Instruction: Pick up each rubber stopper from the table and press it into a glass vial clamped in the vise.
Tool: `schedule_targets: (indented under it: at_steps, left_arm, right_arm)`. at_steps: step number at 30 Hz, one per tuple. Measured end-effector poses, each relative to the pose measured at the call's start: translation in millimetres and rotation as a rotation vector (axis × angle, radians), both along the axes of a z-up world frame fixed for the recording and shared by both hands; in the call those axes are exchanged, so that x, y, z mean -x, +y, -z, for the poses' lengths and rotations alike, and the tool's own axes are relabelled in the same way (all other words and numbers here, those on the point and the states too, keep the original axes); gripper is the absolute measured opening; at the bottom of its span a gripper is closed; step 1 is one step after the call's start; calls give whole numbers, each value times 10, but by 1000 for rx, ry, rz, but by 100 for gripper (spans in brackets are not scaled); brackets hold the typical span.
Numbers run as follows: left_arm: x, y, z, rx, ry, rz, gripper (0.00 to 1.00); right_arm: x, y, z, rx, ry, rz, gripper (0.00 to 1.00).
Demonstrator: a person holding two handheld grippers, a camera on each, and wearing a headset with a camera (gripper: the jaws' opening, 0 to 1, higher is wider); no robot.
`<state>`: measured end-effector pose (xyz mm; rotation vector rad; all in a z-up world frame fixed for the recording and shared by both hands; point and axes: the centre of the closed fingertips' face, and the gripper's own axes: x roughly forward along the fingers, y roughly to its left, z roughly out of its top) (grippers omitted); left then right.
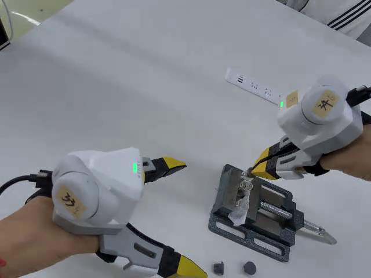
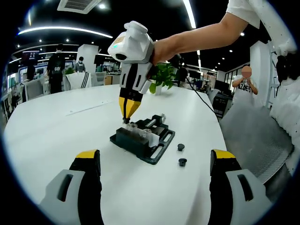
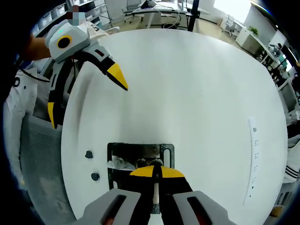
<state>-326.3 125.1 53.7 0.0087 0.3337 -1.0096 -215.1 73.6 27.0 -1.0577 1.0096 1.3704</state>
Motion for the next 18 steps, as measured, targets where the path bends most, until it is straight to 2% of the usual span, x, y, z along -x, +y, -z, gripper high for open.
schedule_targets:
  at_steps: [18]
  left_arm:
    - [-52,-6,-21,9,-6,-3,96]
  right_arm:
    - [-4,2,16,27,-12,-10,0]
